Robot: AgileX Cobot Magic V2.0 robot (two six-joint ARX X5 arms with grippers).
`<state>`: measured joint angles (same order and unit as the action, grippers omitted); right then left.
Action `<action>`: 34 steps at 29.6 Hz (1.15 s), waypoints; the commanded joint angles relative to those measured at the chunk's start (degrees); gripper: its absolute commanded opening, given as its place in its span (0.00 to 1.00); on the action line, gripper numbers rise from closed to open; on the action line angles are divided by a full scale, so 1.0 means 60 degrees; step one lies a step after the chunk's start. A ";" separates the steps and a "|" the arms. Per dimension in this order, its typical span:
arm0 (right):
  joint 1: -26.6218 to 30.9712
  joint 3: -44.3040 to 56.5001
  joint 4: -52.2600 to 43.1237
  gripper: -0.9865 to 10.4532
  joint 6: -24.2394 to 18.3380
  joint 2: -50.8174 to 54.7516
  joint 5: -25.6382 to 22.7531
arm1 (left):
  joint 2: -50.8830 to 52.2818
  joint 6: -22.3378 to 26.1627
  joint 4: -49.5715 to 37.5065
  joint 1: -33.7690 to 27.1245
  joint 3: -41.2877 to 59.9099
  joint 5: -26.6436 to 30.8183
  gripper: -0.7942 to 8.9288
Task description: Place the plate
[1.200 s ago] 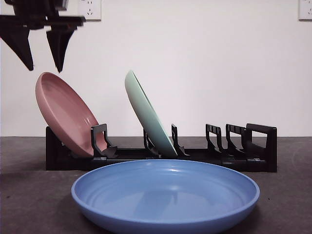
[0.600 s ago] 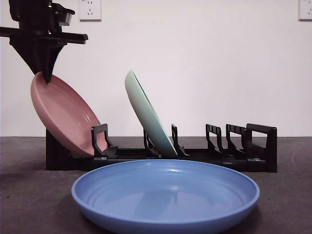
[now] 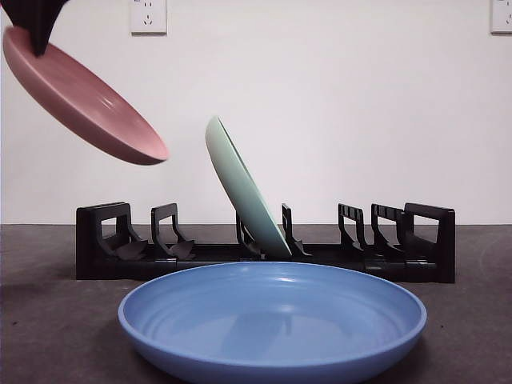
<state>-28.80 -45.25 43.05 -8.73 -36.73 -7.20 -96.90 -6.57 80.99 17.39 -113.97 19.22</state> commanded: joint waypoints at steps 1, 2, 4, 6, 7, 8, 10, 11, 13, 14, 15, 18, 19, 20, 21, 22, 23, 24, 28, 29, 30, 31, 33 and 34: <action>-0.0033 0.0004 -0.0066 0.27 0.0135 -0.0036 0.0011 | 0.0226 0.0237 0.0328 0.0044 -0.0204 0.0036 0.09; -0.0033 0.0004 -0.0066 0.27 0.0135 -0.0036 0.0015 | 0.0382 0.0226 0.0339 0.0044 -0.0164 0.0029 0.09; -0.0036 0.0004 -0.0066 0.27 0.0138 -0.0036 0.0015 | 0.0721 0.0131 0.0346 0.0044 -0.0058 -0.0182 0.09; -0.0033 0.0004 -0.0066 0.27 0.0138 -0.0036 0.0011 | 0.1067 0.0000 0.0350 0.0047 0.0069 -0.0579 0.09; -0.0033 0.0004 -0.0069 0.27 0.0142 -0.0036 0.0011 | 0.1297 -0.0073 0.0350 0.0055 0.0197 -0.0769 0.09; -0.0033 0.0004 -0.0080 0.27 0.0142 -0.0036 0.0011 | 0.1497 -0.0098 0.0350 0.0055 0.0357 -0.0878 0.09; -0.0033 0.0004 -0.0084 0.27 0.0146 -0.0036 0.0011 | 0.1945 -0.0102 0.0350 0.0055 0.0856 -0.1042 0.09; -0.0033 0.0004 -0.0084 0.27 0.0175 -0.0036 0.0007 | 0.2233 -0.0098 0.0350 0.0055 0.1231 -0.1118 0.09; -0.0036 0.0004 -0.0084 0.27 0.0222 -0.0036 0.0011 | 0.2758 -0.0098 0.0346 0.0055 0.2058 -0.1293 0.09; -0.0036 0.0004 -0.0084 0.27 0.0244 -0.0036 0.0007 | 0.3020 -0.0098 0.0342 0.0055 0.2506 -0.1351 0.09; -0.0033 0.0004 -0.0084 0.27 0.0284 -0.0036 0.0007 | 0.3315 -0.0098 0.0324 0.0055 0.3005 -0.1446 0.09; -0.0036 0.0004 -0.0091 0.27 0.0353 -0.0036 0.0011 | 0.4178 -0.0113 -0.0091 0.0073 0.4543 -0.1982 0.09; -0.0036 0.0004 -0.0091 0.27 0.0357 -0.0036 0.0011 | 0.4492 -0.0178 -0.0321 0.0084 0.5085 -0.2382 0.09; -0.0033 0.0004 -0.0091 0.27 0.0357 -0.0036 0.0011 | 0.4747 -0.0342 -0.0557 0.0106 0.5577 -0.2790 0.09; -0.0033 0.0004 -0.0091 0.27 0.0353 -0.0036 0.0011 | 0.4932 -0.0506 -0.0732 0.0120 0.5974 -0.3093 0.09; -0.0033 0.0004 -0.0091 0.27 0.0353 -0.0036 0.0011 | 0.5140 -0.0663 -0.0951 0.0138 0.6433 -0.3406 0.09; -0.0036 0.0004 -0.0091 0.27 0.0353 -0.0036 0.0011 | 0.5300 -0.0801 -0.1209 0.0178 0.6896 -0.3636 0.09; -0.0036 0.0004 -0.0091 0.27 0.0357 -0.0036 0.0011 | 0.5421 -0.0900 -0.1439 0.0222 0.7275 -0.3818 0.09; -0.0036 0.0004 -0.0087 0.27 0.0426 -0.0033 0.0011 | 0.5650 -0.1596 -0.2827 0.0601 0.8910 -0.5238 0.09; -0.0036 0.0004 -0.0087 0.27 0.0433 -0.0033 0.0011 | 0.5643 -0.1807 -0.3264 0.0721 0.9282 -0.5610 0.09; -0.0036 0.0004 -0.0087 0.27 0.0441 -0.0033 0.0011 | 0.5614 -0.1974 -0.3657 0.0834 0.9581 -0.5847 0.09; -0.0036 0.0004 -0.0087 0.27 0.0455 -0.0033 0.0015 | 0.5548 -0.2149 -0.4113 0.0980 0.9883 -0.6029 0.09; -0.0036 0.0004 -0.0080 0.27 0.0455 -0.0033 0.0011 | 0.5355 -0.2477 -0.4812 0.1264 1.0265 -0.6065 0.09; -0.0036 0.0004 -0.0076 0.27 0.0459 -0.0033 0.0015 | 0.5198 -0.2630 -0.5140 0.1399 1.0386 -0.6065 0.09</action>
<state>-28.80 -45.25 43.05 -7.01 -36.73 -7.22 -64.93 -19.44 52.18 25.45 -51.13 -16.71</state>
